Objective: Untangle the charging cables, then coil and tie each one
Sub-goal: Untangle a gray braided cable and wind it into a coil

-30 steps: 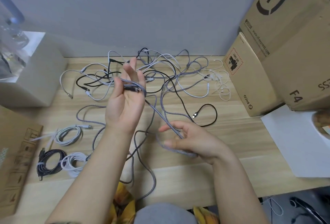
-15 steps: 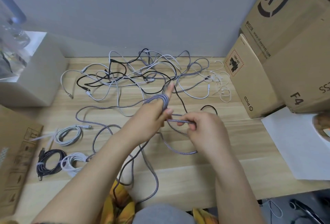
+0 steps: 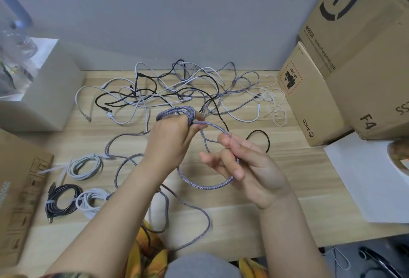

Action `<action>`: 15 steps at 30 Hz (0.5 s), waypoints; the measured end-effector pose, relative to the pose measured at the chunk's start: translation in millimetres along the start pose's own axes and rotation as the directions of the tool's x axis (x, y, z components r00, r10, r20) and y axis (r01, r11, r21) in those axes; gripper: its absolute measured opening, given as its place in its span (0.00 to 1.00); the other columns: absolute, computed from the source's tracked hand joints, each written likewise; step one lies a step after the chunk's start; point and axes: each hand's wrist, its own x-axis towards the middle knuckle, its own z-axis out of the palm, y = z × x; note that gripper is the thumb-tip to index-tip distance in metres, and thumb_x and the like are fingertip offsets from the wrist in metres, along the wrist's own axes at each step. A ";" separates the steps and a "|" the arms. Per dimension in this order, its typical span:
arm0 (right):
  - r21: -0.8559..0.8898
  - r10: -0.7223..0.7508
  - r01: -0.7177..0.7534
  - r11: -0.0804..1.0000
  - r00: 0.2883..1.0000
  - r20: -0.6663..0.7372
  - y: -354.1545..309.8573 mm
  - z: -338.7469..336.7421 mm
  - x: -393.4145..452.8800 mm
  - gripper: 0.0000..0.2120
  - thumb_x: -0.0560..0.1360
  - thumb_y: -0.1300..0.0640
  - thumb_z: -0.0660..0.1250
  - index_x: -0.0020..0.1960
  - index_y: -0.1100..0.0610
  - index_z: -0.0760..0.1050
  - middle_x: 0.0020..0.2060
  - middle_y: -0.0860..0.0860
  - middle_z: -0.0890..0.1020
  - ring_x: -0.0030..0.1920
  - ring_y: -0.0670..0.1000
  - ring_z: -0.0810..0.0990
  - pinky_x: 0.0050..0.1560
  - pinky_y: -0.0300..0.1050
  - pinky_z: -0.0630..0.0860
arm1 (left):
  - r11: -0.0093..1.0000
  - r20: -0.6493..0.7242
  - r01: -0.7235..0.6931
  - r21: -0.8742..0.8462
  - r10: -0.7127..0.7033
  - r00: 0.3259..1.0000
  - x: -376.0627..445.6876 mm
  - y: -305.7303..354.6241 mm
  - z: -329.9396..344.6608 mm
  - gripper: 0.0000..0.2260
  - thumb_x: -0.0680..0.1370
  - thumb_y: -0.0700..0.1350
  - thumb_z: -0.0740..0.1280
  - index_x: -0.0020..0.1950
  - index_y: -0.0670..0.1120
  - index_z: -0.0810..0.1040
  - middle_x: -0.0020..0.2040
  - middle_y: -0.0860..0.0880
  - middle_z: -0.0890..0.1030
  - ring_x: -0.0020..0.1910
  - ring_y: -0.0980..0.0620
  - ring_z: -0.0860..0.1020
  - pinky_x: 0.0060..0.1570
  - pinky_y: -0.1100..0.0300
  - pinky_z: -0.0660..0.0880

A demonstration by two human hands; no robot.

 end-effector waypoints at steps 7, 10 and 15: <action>-0.623 -0.221 0.071 0.779 0.961 -0.167 -6.1 3.7 0.8 0.07 0.76 0.59 0.65 0.51 0.52 0.80 0.22 0.42 0.67 0.22 0.39 0.63 0.26 0.29 0.62 | 0.981 0.074 0.186 -0.054 -0.182 0.981 2.8 -6.9 -5.9 0.15 0.79 0.53 0.60 0.50 0.45 0.81 0.33 0.53 0.75 0.40 0.44 0.75 0.37 0.57 0.63; -0.898 -0.605 0.107 0.426 0.772 -0.195 -11.8 -0.8 2.3 0.06 0.73 0.59 0.70 0.41 0.50 0.82 0.26 0.42 0.77 0.29 0.40 0.71 0.33 0.30 0.68 | 0.955 0.232 0.287 -0.072 -0.264 0.936 -0.1 -4.1 -6.5 0.16 0.79 0.53 0.61 0.43 0.43 0.81 0.29 0.56 0.72 0.38 0.46 0.75 0.40 0.53 0.69; -0.939 -0.742 -0.062 0.338 0.597 -0.306 -15.2 -13.2 1.3 0.07 0.66 0.53 0.76 0.33 0.48 0.79 0.24 0.46 0.78 0.27 0.45 0.71 0.30 0.37 0.67 | 0.937 0.186 0.321 -0.141 -0.293 0.938 -5.0 1.2 -10.3 0.15 0.77 0.55 0.63 0.34 0.50 0.78 0.27 0.52 0.72 0.32 0.52 0.73 0.37 0.55 0.68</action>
